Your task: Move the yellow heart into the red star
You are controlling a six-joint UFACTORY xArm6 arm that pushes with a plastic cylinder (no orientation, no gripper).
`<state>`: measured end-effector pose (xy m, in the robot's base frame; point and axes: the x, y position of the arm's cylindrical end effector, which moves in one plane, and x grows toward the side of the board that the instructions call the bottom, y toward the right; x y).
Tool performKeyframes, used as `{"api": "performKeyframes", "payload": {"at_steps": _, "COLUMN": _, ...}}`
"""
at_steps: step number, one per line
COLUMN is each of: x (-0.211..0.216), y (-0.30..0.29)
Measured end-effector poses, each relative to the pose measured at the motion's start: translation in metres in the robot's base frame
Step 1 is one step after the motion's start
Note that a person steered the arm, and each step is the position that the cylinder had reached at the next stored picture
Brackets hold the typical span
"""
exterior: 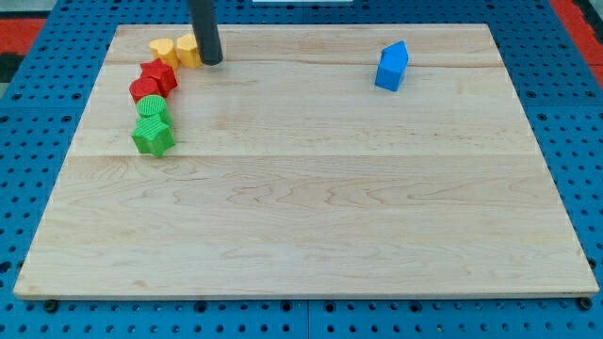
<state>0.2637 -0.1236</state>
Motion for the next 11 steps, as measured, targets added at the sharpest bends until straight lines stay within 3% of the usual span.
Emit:
{"api": "performKeyframes", "payload": {"at_steps": 5, "x": -0.066, "y": -0.031}}
{"api": "performKeyframes", "payload": {"at_steps": 6, "x": -0.067, "y": -0.058}}
{"api": "performKeyframes", "payload": {"at_steps": 7, "x": -0.041, "y": -0.083}}
{"api": "performKeyframes", "payload": {"at_steps": 11, "x": -0.017, "y": -0.101}}
